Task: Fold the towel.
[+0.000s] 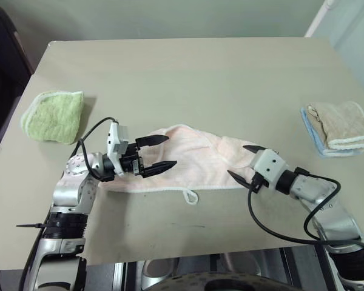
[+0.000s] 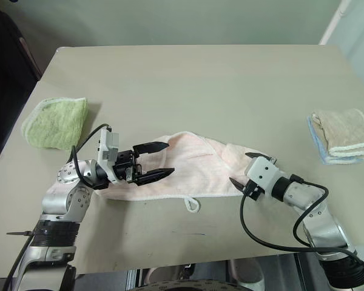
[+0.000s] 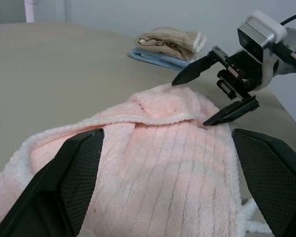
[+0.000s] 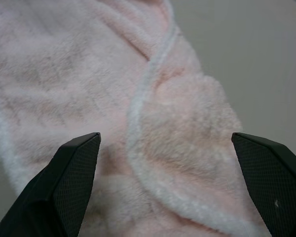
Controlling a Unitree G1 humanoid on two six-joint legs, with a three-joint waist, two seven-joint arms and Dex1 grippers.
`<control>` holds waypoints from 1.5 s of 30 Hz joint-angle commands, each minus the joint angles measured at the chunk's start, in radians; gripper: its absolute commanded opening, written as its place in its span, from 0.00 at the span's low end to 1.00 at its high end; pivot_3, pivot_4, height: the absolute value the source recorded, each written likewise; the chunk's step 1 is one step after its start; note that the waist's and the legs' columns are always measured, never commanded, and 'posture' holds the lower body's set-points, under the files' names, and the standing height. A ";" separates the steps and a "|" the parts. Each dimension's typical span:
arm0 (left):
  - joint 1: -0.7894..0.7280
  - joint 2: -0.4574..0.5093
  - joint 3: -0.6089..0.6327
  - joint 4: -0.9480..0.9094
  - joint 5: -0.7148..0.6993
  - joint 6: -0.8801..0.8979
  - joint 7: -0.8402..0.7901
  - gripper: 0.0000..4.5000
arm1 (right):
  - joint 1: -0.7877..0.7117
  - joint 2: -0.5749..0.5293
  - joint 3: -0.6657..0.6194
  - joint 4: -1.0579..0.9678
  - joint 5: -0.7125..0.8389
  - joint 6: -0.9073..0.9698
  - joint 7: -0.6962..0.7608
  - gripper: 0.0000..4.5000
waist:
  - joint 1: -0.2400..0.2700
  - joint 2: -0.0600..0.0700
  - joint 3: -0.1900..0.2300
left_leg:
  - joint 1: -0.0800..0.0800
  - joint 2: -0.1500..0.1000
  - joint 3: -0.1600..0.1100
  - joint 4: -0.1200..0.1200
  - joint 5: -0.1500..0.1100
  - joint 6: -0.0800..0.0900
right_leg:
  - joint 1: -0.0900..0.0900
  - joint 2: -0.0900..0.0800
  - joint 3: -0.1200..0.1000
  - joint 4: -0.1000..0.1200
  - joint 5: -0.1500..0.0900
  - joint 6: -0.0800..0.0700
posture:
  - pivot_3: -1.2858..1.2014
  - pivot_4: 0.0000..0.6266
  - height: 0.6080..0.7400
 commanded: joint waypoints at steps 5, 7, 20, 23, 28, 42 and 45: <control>0.010 -0.002 0.006 -0.017 -0.003 -0.026 -0.014 1.00 | -0.027 -0.014 0.001 0.045 -0.061 -0.063 -0.004 1.00 | 0.000 0.000 0.000 | 0.000 0.000 0.000 0.000 0.000 0.000 | 0.000 0.000 0.000 0.000 0.000 -0.001 | 0.52 0.24 1.00; 0.015 -0.003 0.006 -0.019 -0.003 -0.028 -0.013 1.00 | -0.040 -0.002 0.001 0.068 -0.073 -0.066 -0.017 1.00 | 0.000 0.000 0.000 | 0.000 0.000 0.000 0.000 0.000 0.000 | 0.000 0.000 0.000 0.000 0.000 0.000 | 0.52 0.24 1.00; 0.022 -0.005 -0.007 -0.045 -0.003 -0.016 -0.008 1.00 | -0.079 0.015 -0.025 0.106 -0.126 -0.153 -0.045 1.00 | 0.000 0.000 0.000 | 0.000 0.000 0.000 0.000 0.000 0.000 | 0.000 0.000 0.000 0.000 0.001 0.001 | 0.52 0.24 1.00; 0.016 -0.003 -0.007 -0.046 -0.003 -0.013 -0.007 1.00 | -0.077 0.012 -0.021 0.098 -0.135 -0.171 -0.039 1.00 | 0.000 0.000 0.000 | 0.000 0.000 0.000 0.000 0.000 0.000 | 0.000 0.000 0.000 0.000 0.001 0.000 | 0.52 0.24 1.00; 0.007 -0.001 -0.007 -0.043 -0.003 -0.011 -0.006 1.00 | -0.088 0.026 -0.030 0.095 -0.137 -0.175 -0.058 1.00 | 0.000 0.000 0.000 | 0.000 0.000 0.000 0.000 0.000 0.000 | 0.000 0.000 0.000 0.000 0.001 0.000 | 0.52 0.24 1.00; 0.002 -0.002 -0.012 -0.046 -0.003 -0.009 -0.007 1.00 | -0.092 0.037 -0.047 0.105 -0.133 -0.182 -0.072 0.65 | 0.000 0.000 0.000 | 0.000 0.000 0.000 0.000 0.000 0.000 | 0.000 0.000 0.000 0.000 0.001 0.000 | 0.52 0.24 1.00; -0.002 -0.001 -0.013 -0.041 -0.002 -0.010 -0.009 1.00 | -0.108 0.049 -0.052 0.116 -0.139 -0.175 -0.084 0.65 | 0.000 0.000 0.000 | 0.000 0.000 0.000 0.000 0.000 0.000 | 0.000 0.000 0.000 0.000 0.001 0.000 | 0.52 0.24 1.00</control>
